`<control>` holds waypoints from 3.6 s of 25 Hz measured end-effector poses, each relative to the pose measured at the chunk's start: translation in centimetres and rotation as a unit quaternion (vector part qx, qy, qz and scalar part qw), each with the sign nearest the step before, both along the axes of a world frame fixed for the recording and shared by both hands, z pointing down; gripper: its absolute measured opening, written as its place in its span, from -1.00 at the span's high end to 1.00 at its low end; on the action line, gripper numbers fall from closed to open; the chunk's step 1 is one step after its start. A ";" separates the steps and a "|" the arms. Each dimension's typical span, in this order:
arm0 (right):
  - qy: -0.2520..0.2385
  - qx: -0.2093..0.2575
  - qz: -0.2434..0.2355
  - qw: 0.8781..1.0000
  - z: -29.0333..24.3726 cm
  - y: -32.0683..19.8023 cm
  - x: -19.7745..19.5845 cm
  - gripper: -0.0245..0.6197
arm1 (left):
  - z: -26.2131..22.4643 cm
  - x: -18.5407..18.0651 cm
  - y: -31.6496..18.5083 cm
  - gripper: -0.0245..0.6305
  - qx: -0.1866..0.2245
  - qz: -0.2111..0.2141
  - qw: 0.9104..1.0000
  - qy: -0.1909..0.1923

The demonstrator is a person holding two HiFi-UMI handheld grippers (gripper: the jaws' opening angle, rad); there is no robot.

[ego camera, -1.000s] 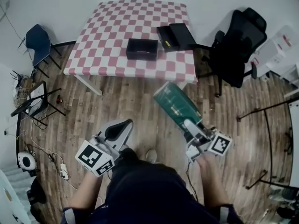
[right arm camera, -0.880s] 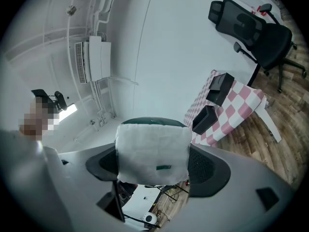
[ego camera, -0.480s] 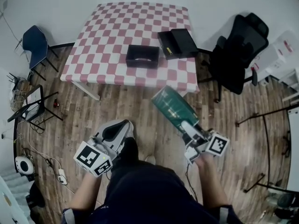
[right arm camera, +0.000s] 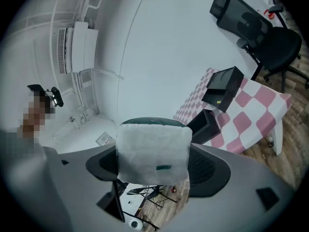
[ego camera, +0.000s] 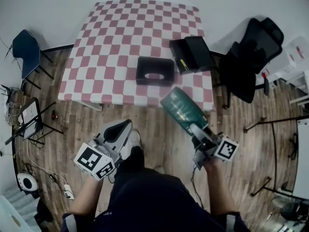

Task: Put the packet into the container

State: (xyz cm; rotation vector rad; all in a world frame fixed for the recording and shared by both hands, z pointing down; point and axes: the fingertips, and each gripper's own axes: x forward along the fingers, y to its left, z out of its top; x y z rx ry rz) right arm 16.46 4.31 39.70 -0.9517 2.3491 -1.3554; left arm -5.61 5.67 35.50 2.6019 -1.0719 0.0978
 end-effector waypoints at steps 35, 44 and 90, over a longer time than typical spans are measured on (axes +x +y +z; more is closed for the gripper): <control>0.215 0.034 -0.084 0.972 2.2 -22.8 -5.1 -0.34 | 3.4 -5.9 -20.2 0.85 -0.047 0.011 0.999 0.001; 0.322 0.107 -0.252 0.906 6.2 -26.1 -6.4 -0.34 | 4.9 -3.3 -21.2 0.85 -0.075 -0.055 0.996 -0.007; 0.535 0.263 -0.429 0.678 18.1 -26.1 -10.2 -0.35 | 8.3 -1.6 -19.8 0.85 -0.119 -0.093 0.988 -0.016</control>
